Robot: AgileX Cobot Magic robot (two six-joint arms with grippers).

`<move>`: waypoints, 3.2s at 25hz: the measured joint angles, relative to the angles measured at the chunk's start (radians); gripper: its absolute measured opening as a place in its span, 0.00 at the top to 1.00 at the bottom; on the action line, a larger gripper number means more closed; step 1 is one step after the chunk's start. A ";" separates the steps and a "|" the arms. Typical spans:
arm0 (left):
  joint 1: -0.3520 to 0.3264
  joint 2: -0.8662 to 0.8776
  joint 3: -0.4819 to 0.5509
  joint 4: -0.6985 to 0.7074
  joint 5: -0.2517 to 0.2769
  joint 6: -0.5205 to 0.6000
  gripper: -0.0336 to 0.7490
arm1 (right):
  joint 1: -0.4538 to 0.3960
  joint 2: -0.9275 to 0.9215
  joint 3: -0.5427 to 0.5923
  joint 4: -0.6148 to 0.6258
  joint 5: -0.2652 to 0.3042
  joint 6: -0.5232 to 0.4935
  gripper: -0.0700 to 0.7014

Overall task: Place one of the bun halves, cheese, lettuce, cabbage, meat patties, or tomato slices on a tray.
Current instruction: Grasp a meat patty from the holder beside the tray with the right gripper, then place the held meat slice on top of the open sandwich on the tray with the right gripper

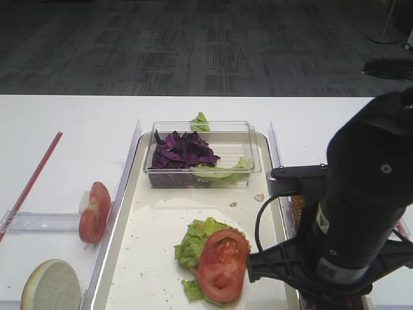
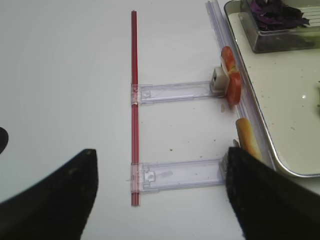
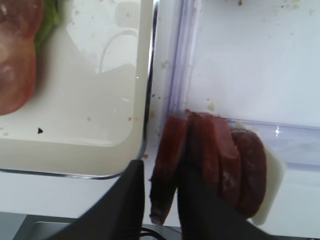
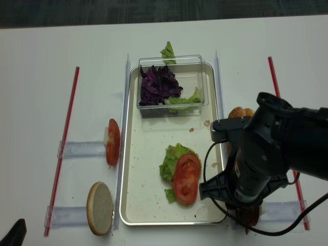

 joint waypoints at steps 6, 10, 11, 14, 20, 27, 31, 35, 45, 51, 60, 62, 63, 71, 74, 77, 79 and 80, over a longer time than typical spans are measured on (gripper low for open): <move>0.000 0.000 0.000 0.000 0.000 0.000 0.33 | 0.000 0.000 0.000 -0.011 0.007 0.006 0.66; 0.000 0.000 0.000 0.000 0.000 0.000 0.33 | 0.000 0.000 0.000 -0.017 0.011 0.007 0.73; 0.000 0.000 0.000 0.000 0.000 0.000 0.33 | 0.000 0.000 0.000 -0.017 0.012 0.007 0.74; 0.000 0.000 0.000 0.000 0.000 0.000 0.33 | 0.000 0.000 0.000 -0.018 0.015 0.007 0.76; 0.000 0.000 0.000 0.000 0.000 0.000 0.33 | 0.000 0.000 0.000 -0.021 0.015 0.007 0.77; 0.000 0.000 0.000 0.000 0.000 0.000 0.33 | 0.000 0.000 0.000 -0.021 0.015 0.007 0.77; 0.000 0.000 0.000 0.000 0.000 0.000 0.33 | 0.000 0.000 0.000 -0.021 0.015 0.007 0.77; 0.000 0.000 0.000 0.000 0.000 0.000 0.33 | 0.000 0.000 0.000 -0.021 0.017 0.008 0.77; 0.000 0.000 0.000 0.000 0.000 0.000 0.33 | 0.000 0.000 -0.090 -0.035 0.075 0.008 0.77; 0.000 0.000 0.000 0.000 0.000 0.000 0.33 | 0.000 0.000 -0.142 -0.067 0.144 0.008 0.77; 0.000 0.000 0.000 0.000 0.000 0.000 0.33 | 0.000 -0.010 -0.188 -0.096 0.185 0.008 0.77; 0.000 0.000 0.000 0.000 0.000 0.000 0.33 | 0.000 -0.019 -0.197 -0.099 0.188 0.008 0.77; 0.000 0.000 0.000 0.000 0.000 0.000 0.33 | 0.000 -0.022 -0.197 -0.099 0.191 0.008 0.77; 0.000 0.000 0.000 0.000 0.000 0.000 0.33 | 0.000 -0.022 -0.199 -0.099 0.198 0.008 0.77; 0.000 0.000 0.000 0.000 0.000 0.000 0.33 | 0.000 -0.022 -0.199 -0.099 0.194 0.008 0.77; 0.000 0.000 0.000 0.000 0.000 0.000 0.33 | 0.000 -0.022 -0.199 -0.099 0.188 0.008 0.77; 0.000 0.000 0.000 0.000 0.000 0.000 0.33 | 0.000 -0.022 -0.199 -0.099 0.175 0.008 0.77; 0.000 0.000 0.000 0.000 0.000 0.000 0.33 | 0.000 -0.022 -0.199 -0.097 0.167 0.008 0.77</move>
